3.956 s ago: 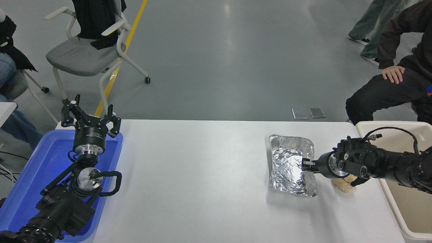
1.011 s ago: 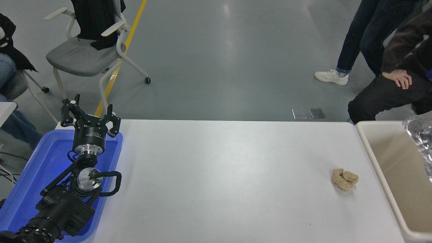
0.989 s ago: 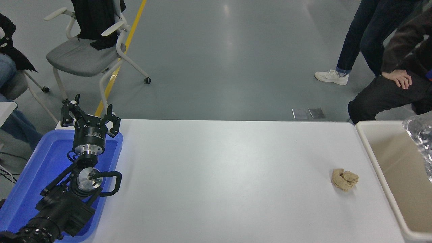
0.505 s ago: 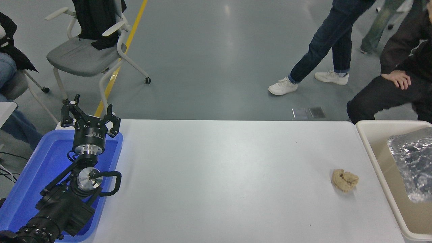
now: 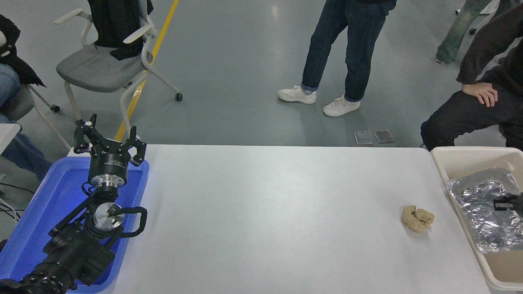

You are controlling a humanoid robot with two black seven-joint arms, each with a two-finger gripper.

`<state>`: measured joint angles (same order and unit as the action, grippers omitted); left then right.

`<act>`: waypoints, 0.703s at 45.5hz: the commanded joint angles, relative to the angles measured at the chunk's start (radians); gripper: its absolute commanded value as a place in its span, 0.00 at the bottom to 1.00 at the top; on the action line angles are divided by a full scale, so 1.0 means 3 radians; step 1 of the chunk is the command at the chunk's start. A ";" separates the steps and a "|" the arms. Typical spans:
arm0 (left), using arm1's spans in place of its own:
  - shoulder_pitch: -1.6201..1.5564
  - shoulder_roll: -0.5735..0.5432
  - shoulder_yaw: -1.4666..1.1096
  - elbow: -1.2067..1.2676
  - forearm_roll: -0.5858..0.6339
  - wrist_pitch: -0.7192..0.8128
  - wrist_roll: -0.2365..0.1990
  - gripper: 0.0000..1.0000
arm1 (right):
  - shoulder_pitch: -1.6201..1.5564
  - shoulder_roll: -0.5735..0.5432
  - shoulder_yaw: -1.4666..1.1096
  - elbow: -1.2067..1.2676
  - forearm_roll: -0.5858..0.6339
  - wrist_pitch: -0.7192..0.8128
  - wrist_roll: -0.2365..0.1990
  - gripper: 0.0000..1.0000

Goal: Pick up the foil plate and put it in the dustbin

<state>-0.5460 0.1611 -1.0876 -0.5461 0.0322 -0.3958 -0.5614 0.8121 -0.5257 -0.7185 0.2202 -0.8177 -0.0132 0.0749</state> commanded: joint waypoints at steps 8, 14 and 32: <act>0.0000 0.0000 0.0000 0.0000 0.0000 0.0000 0.0000 0.99 | 0.0493 -0.0139 -0.0003 0.0595 0.0067 0.0039 -0.0004 1.00; 0.0000 0.0000 0.0000 0.0000 0.0000 0.0000 0.0000 0.99 | 0.0698 -0.0272 -0.0029 0.0881 0.0052 0.0039 -0.0004 1.00; 0.0000 0.0000 0.0000 0.0000 0.0005 0.0000 0.0005 0.99 | 0.2599 -0.0809 -0.0780 0.3156 0.0072 0.0406 -0.0004 1.00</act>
<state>-0.5463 0.1611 -1.0876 -0.5462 0.0323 -0.3958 -0.5614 1.2252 -0.6859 -0.8126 0.7468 -0.8082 0.0286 0.0751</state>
